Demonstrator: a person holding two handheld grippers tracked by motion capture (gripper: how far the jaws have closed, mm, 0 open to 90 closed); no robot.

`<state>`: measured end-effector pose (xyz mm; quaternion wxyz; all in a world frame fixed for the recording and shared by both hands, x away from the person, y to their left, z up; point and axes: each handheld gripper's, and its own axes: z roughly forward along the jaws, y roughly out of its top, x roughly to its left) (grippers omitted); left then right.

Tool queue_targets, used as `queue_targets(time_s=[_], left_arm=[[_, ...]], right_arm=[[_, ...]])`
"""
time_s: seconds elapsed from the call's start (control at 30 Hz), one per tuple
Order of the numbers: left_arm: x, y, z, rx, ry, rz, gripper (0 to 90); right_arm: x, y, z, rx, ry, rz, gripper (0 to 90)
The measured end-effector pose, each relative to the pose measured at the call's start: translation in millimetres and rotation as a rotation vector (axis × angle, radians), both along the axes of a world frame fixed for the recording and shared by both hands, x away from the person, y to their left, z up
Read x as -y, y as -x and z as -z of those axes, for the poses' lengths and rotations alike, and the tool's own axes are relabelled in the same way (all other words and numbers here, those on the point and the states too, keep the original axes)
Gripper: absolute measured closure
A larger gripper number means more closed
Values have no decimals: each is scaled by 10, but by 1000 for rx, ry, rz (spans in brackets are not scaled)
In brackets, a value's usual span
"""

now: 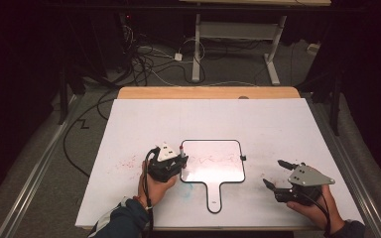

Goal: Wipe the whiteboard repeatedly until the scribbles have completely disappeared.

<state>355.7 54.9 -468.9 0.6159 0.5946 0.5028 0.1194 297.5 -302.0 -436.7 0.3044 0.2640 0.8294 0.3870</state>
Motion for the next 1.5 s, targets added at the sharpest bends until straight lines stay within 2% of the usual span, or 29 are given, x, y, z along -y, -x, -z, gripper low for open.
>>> queue_targets(time_s=[0.07, 0.13, 0.27, 0.43, 0.5, 0.7, 0.83, 0.9, 0.97, 1.07, 1.13, 1.2, 1.3, 1.4, 1.5], left_arm=[[104, -14, -1, -3, 22, 19, 791], [284, -21, -2, 12, 4, 59, 791], [606, -50, -20, 1, 16, 122, 790], [1029, -26, -29, 31, -20, 203, 791], [1195, -47, -35, 31, -19, 235, 791], [1529, -138, -47, 36, -19, 292, 790], [1596, -163, -44, 49, -29, 314, 790], [1572, -169, -50, 35, -20, 313, 791], [1519, -181, -54, 34, -34, 303, 791], [1403, -250, -58, 25, -39, 262, 791], [1319, -305, -60, 8, -19, 238, 791], [1254, -350, -58, 7, -18, 207, 791], [1190, -412, -54, -12, 19, 172, 791], [1295, -400, -51, 3, 8, 174, 791], [1440, -377, -55, 1, 15, 192, 791]], right_arm=[[-6, 2, -1, -1, 1, 3, 245], [-10, 4, -2, 1, 3, 0, 245], [2, 3, -2, 0, 4, -1, 245], [26, 6, -5, -2, -1, -1, 245], [35, 6, -4, -3, -4, 1, 245], [61, 2, -16, 2, -8, 6, 245], [77, -5, -19, 3, -9, 3, 246], [81, -4, -20, 4, -11, 1, 246], [83, -1, -21, 2, -12, 7, 246], [86, 0, -23, 4, -11, 9, 246], [83, -1, -28, 8, -10, 10, 246], [81, -2, -27, 7, -8, 12, 246], [75, -7, -19, 1, -5, 14, 246], [72, -10, -20, 1, -5, 10, 246], [65, -11, -22, 2, -5, 6, 246]])
